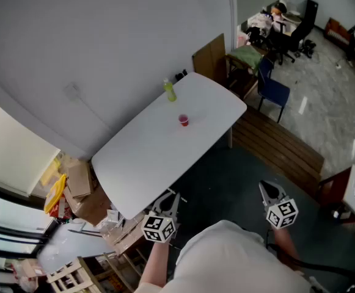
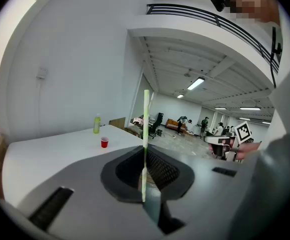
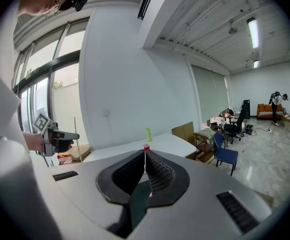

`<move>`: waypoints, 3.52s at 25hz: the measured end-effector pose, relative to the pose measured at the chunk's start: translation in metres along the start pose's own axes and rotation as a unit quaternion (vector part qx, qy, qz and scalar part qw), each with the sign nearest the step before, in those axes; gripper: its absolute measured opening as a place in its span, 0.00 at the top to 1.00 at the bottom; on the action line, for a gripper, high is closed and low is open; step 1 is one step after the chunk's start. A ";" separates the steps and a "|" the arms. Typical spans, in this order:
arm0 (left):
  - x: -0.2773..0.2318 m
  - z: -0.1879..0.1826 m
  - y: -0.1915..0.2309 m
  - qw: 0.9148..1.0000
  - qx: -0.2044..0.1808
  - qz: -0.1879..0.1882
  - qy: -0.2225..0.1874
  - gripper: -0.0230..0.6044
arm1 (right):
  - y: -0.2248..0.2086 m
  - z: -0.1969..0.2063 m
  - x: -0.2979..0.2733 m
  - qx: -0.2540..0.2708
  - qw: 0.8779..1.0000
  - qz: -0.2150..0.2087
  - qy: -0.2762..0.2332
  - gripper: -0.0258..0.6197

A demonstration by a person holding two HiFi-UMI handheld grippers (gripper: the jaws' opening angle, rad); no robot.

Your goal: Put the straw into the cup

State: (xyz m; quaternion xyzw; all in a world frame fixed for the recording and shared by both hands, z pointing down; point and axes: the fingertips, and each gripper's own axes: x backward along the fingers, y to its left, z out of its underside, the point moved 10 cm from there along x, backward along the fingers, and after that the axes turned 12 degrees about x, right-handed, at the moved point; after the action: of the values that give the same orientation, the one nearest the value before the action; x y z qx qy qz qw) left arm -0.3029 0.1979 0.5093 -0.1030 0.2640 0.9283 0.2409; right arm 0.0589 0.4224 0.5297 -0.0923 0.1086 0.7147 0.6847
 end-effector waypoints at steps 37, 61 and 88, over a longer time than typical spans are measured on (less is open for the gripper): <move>0.006 0.009 0.039 0.999 0.018 0.034 0.024 0.94 | 0.039 0.003 0.012 -0.014 0.999 0.045 0.026 0.91; -0.009 -0.001 0.057 0.996 0.003 0.076 0.039 0.94 | 0.065 0.010 0.023 -0.041 0.994 0.093 0.029 0.90; -0.132 -0.041 0.019 0.999 0.029 -0.028 0.010 0.94 | -0.111 0.001 -0.118 -0.039 0.997 -0.044 0.053 0.90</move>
State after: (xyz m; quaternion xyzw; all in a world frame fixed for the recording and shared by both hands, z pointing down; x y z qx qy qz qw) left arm -0.1964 0.1094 0.5252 -0.1124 0.2904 0.9119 0.2675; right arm 0.1753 0.3141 0.5603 -0.1613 0.1127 0.6817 0.7047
